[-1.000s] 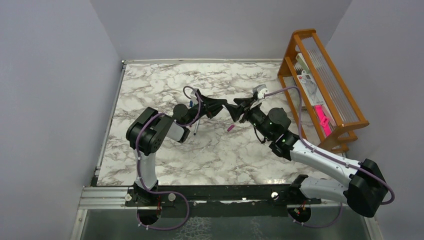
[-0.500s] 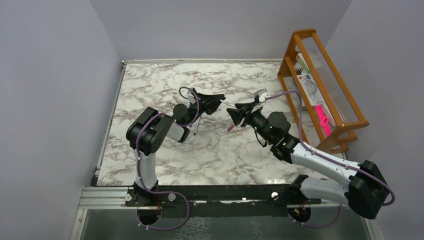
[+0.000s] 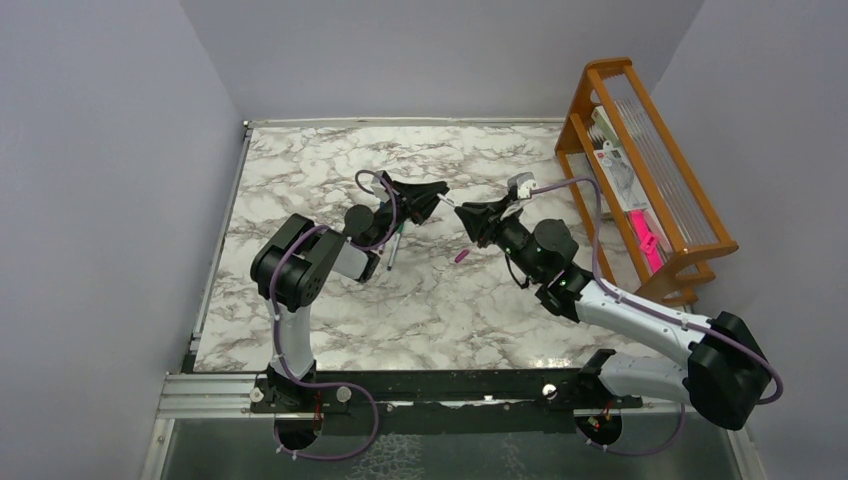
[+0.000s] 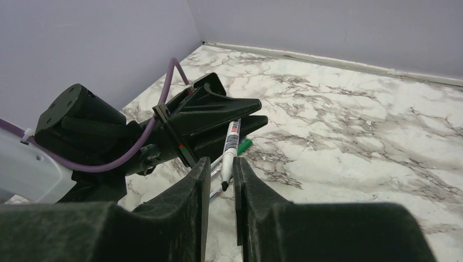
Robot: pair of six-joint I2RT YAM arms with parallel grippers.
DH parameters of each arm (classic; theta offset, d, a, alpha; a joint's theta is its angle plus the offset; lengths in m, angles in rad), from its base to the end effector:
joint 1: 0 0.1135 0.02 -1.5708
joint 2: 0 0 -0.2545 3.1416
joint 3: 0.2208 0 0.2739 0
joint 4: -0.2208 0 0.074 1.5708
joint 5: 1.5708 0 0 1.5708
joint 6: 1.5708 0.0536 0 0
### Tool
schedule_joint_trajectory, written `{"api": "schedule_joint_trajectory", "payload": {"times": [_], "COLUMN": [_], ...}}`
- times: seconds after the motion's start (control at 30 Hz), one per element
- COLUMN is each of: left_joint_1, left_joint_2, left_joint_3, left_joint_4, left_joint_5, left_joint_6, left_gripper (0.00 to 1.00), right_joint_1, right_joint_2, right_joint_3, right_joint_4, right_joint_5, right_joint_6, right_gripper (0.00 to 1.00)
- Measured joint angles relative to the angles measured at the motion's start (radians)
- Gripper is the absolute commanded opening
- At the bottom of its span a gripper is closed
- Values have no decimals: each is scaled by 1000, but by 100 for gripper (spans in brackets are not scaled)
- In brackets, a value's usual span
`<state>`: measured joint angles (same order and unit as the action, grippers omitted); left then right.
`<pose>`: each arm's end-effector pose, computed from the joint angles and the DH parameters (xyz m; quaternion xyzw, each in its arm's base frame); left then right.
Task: Insert the pens into the pen caps
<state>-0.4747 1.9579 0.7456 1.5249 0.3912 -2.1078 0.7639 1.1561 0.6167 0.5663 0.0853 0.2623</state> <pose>0.3318 -0.1935 0.1580 -0.3130 0.5098 -0.7939 0.1089 0.2234 0.2076 0.2641 -0.1434 0.6827 0.3255 0.6383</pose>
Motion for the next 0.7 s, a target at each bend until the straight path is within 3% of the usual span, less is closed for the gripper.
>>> {"api": "schedule_joint_trajectory", "payload": {"times": [0.17, 0.4, 0.7], "left_joint_1": [3, 6, -14], "left_joint_2": [-11, -13, -27], "left_joint_3": [4, 45, 60], "left_joint_4": [1, 0, 1], "left_joint_5": [-4, -7, 5], "left_joint_6": [-5, -5, -3], "left_gripper": [0, 0, 0], "right_joint_1": [0, -4, -2], "right_joint_2": [8, 13, 31], "right_joint_3": [11, 35, 35], "right_joint_4": [9, 11, 11], "right_joint_5": [0, 8, 6], "right_joint_6": [12, 23, 37], "right_gripper": [1, 26, 22]}}
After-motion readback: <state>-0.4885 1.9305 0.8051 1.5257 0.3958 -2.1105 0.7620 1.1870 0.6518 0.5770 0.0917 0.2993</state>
